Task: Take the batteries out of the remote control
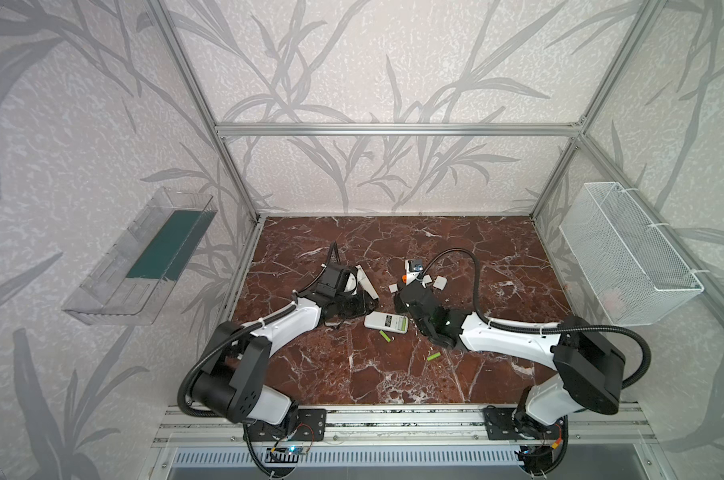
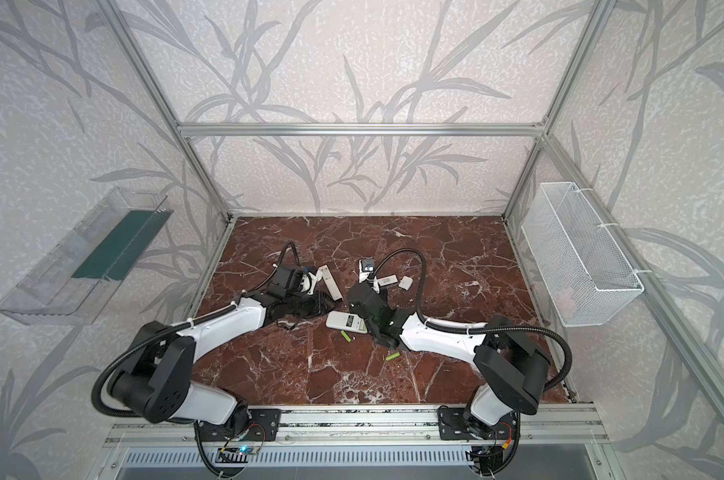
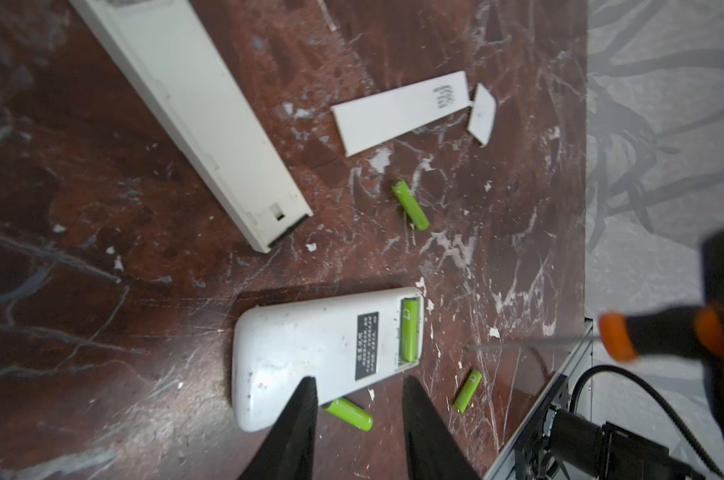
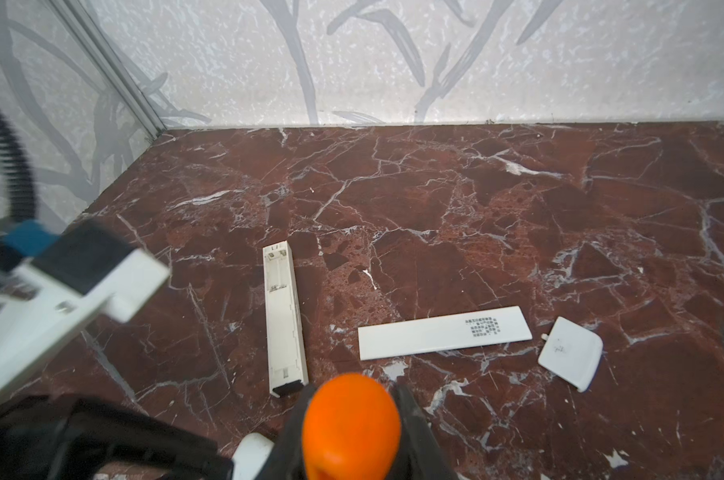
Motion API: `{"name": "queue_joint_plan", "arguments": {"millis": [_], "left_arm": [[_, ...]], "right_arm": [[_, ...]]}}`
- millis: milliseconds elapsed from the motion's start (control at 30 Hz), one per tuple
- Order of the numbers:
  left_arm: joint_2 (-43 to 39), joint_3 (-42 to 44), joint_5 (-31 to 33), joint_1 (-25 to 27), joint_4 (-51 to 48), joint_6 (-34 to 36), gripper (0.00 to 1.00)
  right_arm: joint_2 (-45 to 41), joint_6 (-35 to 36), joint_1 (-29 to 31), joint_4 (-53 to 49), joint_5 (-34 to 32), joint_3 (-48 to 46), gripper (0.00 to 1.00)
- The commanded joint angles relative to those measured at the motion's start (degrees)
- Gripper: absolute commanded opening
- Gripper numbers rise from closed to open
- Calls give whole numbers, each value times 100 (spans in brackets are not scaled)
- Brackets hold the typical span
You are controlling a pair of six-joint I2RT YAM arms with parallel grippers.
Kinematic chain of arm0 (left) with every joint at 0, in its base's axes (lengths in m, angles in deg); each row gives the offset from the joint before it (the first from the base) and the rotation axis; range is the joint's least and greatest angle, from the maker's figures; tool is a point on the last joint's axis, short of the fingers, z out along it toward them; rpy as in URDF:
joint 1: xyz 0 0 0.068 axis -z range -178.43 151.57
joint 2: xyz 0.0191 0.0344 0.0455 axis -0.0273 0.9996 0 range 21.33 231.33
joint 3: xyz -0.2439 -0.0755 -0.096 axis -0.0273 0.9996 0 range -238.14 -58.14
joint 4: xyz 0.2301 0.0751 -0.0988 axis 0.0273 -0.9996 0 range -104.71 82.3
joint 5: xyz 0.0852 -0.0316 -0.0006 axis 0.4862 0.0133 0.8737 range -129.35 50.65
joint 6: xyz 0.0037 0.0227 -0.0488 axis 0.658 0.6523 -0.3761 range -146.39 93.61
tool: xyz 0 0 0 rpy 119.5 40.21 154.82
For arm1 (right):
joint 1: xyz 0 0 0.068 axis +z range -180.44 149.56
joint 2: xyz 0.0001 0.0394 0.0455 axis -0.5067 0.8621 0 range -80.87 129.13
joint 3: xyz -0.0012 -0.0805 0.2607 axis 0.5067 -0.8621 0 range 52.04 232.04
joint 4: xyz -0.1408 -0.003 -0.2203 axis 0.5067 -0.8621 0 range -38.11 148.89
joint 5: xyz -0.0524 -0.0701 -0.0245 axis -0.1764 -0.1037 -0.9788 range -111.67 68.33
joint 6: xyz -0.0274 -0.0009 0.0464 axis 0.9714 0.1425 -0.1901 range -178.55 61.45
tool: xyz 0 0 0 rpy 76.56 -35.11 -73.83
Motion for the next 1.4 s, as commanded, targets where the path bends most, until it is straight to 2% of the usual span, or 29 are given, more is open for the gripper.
{"name": "queue_joint_plan", "arguments": {"millis": [0,100,200,300,567,900,933,1067,1100,1233,1300,1367], "left_arm": [[-858,300,-118,91,1038,976,37],[-1458,898,102,385,2220,1388,40],[-1669,1341,344,849,3213,1864,50],[-1511,1207,434,1199,3126,2260,54],[-1025,1173,682,1239,3864,1872,52],[-876,1083,574,1235,3944,1775,38],[-881,1083,566,1238,3906,1773,33],[-980,1073,494,1237,3671,1907,1],[-1021,1073,477,1239,3633,1945,0],[-1217,1044,393,1230,3385,2229,0],[-1289,967,327,1230,3132,2396,0],[-1336,870,218,1229,2871,2561,0]], "right_arm": [[-412,-250,-135,-442,399,504,0],[-585,-307,-162,-575,578,652,0],[-684,-487,-178,-800,824,805,0],[-790,-636,-190,-882,1093,864,0],[-1056,-937,-203,-1209,1751,978,0],[-1347,-1112,-224,-1321,1924,895,0],[-1357,-1141,-228,-1296,1955,882,0],[-1433,-1290,-312,-1201,2140,790,0],[-1450,-1319,-353,-1195,2249,772,3],[-1514,-1402,-755,-1491,3188,857,42],[-1542,-1390,-971,-1724,3693,933,51],[-1544,-1232,-1077,-2173,4008,1118,56]]}}
